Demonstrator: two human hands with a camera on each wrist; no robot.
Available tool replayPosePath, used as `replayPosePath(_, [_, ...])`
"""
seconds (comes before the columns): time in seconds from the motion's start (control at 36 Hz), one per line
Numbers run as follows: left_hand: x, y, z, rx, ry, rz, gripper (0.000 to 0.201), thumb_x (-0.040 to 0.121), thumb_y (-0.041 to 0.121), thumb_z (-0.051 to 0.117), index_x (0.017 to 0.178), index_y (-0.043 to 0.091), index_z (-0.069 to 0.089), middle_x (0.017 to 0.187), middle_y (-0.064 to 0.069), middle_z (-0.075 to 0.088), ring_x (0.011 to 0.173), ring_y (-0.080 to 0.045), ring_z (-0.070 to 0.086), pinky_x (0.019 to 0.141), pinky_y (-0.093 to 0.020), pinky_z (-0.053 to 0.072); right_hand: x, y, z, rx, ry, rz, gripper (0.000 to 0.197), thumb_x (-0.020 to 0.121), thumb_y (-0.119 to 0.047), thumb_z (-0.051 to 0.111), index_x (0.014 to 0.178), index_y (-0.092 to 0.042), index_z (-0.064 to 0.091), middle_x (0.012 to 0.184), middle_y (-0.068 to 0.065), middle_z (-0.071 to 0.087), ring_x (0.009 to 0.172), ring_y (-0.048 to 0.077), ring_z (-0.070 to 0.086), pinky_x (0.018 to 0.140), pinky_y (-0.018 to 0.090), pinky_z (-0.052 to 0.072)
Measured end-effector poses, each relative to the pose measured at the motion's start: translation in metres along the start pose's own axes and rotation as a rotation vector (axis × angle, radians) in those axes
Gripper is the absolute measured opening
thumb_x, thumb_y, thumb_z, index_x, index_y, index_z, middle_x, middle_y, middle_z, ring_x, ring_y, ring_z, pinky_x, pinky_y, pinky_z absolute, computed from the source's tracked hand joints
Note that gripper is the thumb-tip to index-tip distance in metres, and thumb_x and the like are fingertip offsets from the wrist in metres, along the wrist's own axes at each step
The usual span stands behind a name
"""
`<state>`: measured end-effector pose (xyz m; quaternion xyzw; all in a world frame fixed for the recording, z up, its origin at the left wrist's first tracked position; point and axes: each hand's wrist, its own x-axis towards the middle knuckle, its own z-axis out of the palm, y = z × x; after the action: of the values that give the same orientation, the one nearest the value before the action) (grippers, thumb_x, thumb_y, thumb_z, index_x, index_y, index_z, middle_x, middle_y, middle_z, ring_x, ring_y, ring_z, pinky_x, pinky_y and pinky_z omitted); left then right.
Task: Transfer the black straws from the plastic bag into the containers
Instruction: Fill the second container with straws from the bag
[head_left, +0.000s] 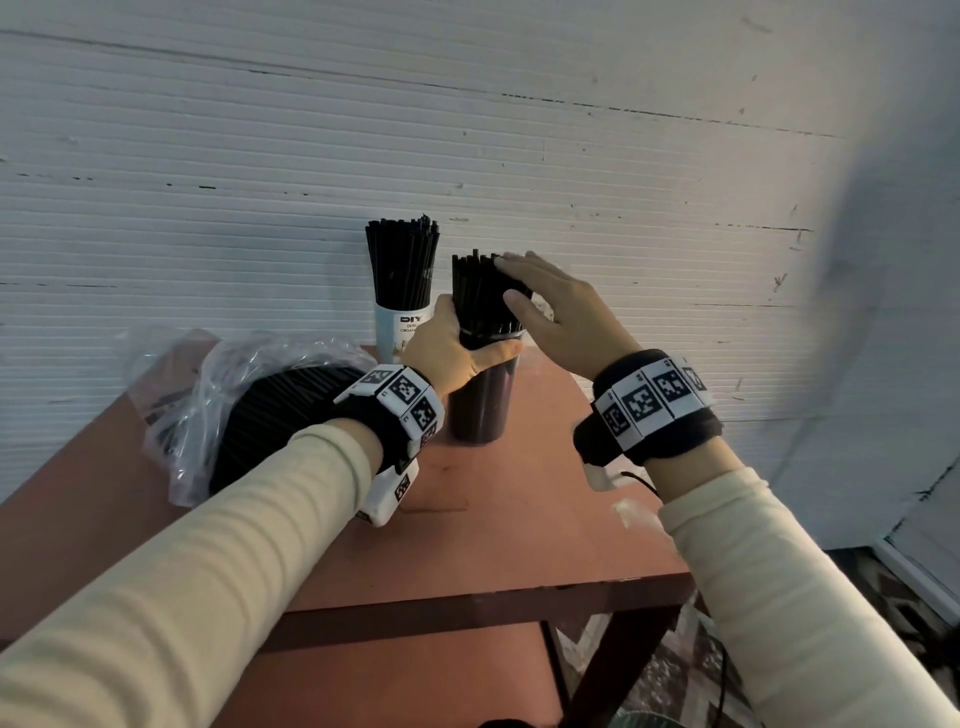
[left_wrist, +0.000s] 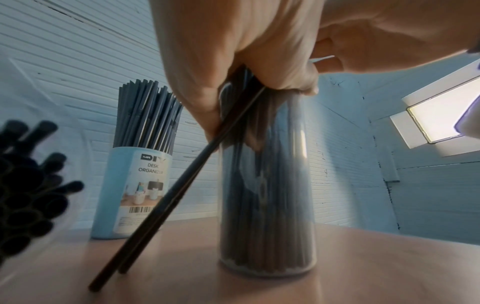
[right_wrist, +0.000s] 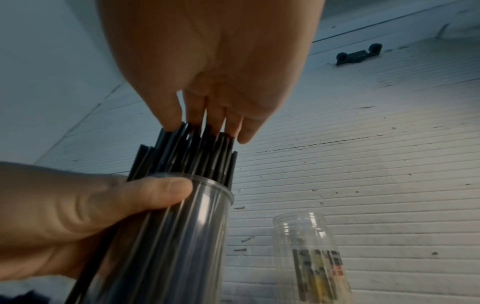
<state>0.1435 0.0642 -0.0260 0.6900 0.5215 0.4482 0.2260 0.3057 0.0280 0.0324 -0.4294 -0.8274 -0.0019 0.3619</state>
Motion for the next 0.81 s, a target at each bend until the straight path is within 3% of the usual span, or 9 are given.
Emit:
replayPosePath(0.08, [-0.003,0.003,0.003,0.021,0.032,-0.009,0.078,0.073,0.051,0.08,0.129,0.013,0.041,0.102,0.007,0.059,0.093,-0.011,0.058,0.079,-0.024,0.042,-0.003,0.002,0.001,0.017,0.066,-0.006,0.046,0.099,-0.024,0.051,0.144,-0.017,0.044,0.15,0.002,0.042,0.141,0.014,0.033,0.113,0.019,0.021])
replayPosePath(0.17, [-0.005,0.003,0.002,0.02,0.042,-0.001,0.078,0.074,0.052,0.079,0.129,0.012,0.041,0.102,0.008,0.059,0.093,-0.01,0.057,0.081,-0.024,0.042,-0.006,0.005,0.0,0.034,0.228,-0.035,0.045,0.095,-0.025,0.058,0.138,-0.013,0.05,0.14,0.003,0.052,0.13,0.013,0.046,0.108,0.022,0.033])
replayPosePath(0.28, [-0.006,0.001,0.001,0.0,0.04,-0.01,0.081,0.072,0.054,0.079,0.13,0.013,0.041,0.104,0.008,0.06,0.098,-0.012,0.059,0.086,-0.026,0.045,-0.011,0.005,-0.004,0.077,0.379,-0.046,0.02,0.089,-0.021,0.065,0.105,-0.009,0.064,0.099,0.002,0.063,0.092,0.013,0.058,0.082,0.025,0.049])
replayPosePath(0.33, [-0.007,0.003,0.001,0.008,0.036,-0.013,0.082,0.071,0.055,0.079,0.13,0.013,0.042,0.104,0.007,0.061,0.099,-0.013,0.061,0.088,-0.029,0.048,-0.013,0.002,-0.006,0.123,0.345,-0.033,0.01,0.087,-0.018,0.067,0.092,-0.009,0.064,0.084,0.001,0.063,0.079,0.014,0.059,0.073,0.029,0.05])
replayPosePath(0.39, [-0.007,0.005,0.002,0.021,0.036,-0.015,0.08,0.071,0.055,0.079,0.128,0.012,0.042,0.103,0.005,0.062,0.097,-0.015,0.062,0.086,-0.03,0.049,-0.014,-0.003,-0.006,0.177,0.248,-0.009,0.01,0.085,-0.018,0.07,0.092,-0.012,0.066,0.081,-0.001,0.065,0.075,0.013,0.061,0.071,0.03,0.052])
replayPosePath(0.5, [-0.007,0.006,0.0,0.054,0.031,-0.022,0.074,0.075,0.052,0.077,0.126,0.013,0.041,0.097,0.005,0.06,0.09,-0.015,0.062,0.077,-0.029,0.048,-0.011,-0.009,-0.002,0.153,0.068,0.016,0.021,0.083,-0.023,0.074,0.103,-0.019,0.068,0.088,-0.004,0.066,0.075,0.003,0.058,0.071,0.011,0.045])
replayPosePath(0.56, [-0.007,0.005,-0.001,0.063,0.028,-0.019,0.068,0.078,0.046,0.076,0.125,0.013,0.041,0.096,0.003,0.061,0.091,-0.019,0.064,0.077,-0.031,0.05,-0.008,-0.011,0.001,0.118,0.022,0.02,0.021,0.082,-0.025,0.074,0.103,-0.02,0.069,0.09,-0.004,0.066,0.078,0.004,0.059,0.073,0.01,0.045])
replayPosePath(0.69, [-0.007,0.006,-0.001,0.078,0.017,-0.017,0.065,0.078,0.043,0.076,0.122,0.01,0.042,0.101,-0.005,0.064,0.093,-0.025,0.065,0.083,-0.041,0.054,-0.003,-0.017,0.009,0.045,-0.027,0.029,0.01,0.083,-0.018,0.072,0.093,-0.017,0.074,0.089,-0.003,0.069,0.079,0.005,0.059,0.073,0.01,0.043])
replayPosePath(0.81, [-0.007,0.007,-0.001,0.075,0.026,-0.019,0.072,0.075,0.052,0.077,0.123,0.012,0.041,0.1,-0.001,0.064,0.091,-0.021,0.064,0.083,-0.038,0.054,0.001,-0.022,0.0,0.052,-0.005,0.042,0.006,0.084,-0.012,0.07,0.089,-0.013,0.073,0.086,-0.003,0.069,0.08,0.006,0.06,0.073,0.008,0.043])
